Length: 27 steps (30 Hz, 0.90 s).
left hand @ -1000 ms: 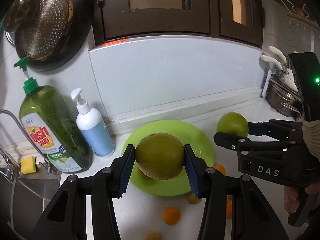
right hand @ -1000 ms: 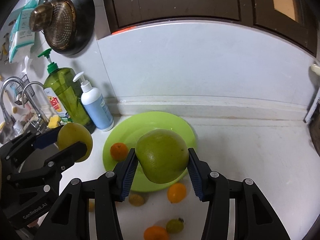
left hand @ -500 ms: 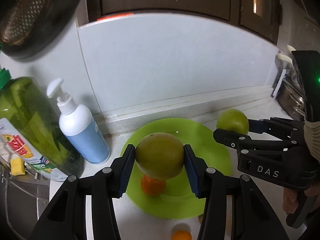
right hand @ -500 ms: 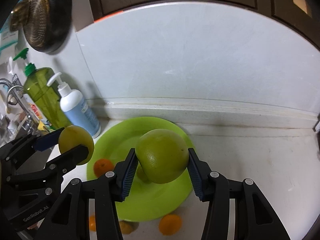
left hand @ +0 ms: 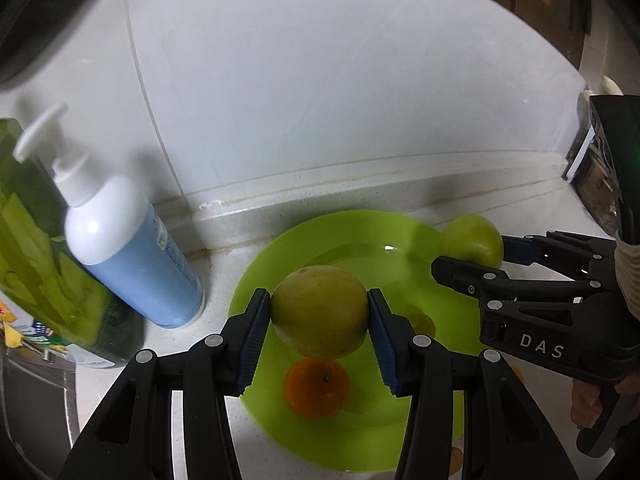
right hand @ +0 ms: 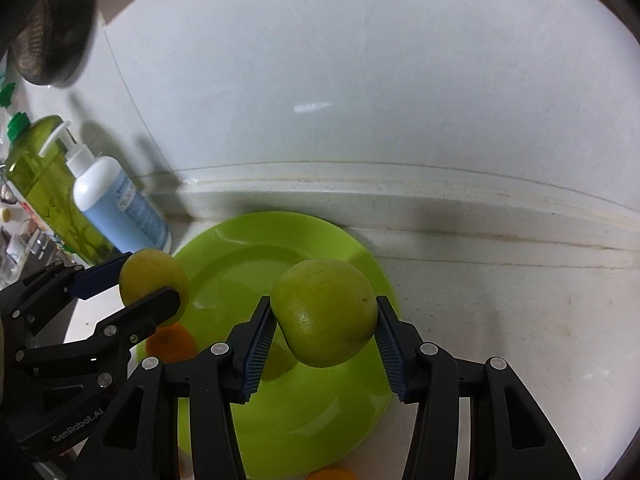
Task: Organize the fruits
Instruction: 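Carry the pear with the left tool while the right tool carries the apple to the plate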
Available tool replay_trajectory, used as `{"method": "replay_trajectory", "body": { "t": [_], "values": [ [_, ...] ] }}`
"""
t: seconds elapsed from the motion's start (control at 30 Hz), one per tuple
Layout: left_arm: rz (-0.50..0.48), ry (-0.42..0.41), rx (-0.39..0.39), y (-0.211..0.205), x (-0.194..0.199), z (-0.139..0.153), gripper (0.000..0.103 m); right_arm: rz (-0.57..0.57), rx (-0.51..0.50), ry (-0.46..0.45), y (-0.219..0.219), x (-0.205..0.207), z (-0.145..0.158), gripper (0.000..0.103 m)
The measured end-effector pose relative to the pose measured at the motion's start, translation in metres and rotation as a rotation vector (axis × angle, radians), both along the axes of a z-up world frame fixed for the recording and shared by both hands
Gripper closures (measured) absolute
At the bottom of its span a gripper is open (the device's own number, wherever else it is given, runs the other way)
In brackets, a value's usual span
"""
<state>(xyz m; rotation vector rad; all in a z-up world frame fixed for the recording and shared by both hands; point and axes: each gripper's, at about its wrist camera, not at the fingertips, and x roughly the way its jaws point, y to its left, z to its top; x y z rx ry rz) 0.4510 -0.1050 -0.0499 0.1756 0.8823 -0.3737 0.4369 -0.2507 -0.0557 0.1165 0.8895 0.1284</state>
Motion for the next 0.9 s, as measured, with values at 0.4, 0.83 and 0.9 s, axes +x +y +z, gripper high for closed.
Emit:
{"method": "replay_trajectory", "body": {
  "t": [0.4, 0.83, 0.9],
  "values": [
    [0.011, 0.075, 0.013, -0.004, 0.021, -0.024, 0.055, 0.013, -0.002, 0.049, -0.002, 0.011, -0.018, 0.053],
    [0.029, 0.097, 0.009, -0.004, 0.022, -0.027, 0.055, 0.014, 0.012, 0.07, -0.001, 0.016, -0.026, 0.053],
    [0.032, 0.082, 0.008, -0.004, 0.022, -0.025, 0.055, 0.011, 0.016, 0.071, -0.001, 0.016, -0.026, 0.052]
  ]
}}
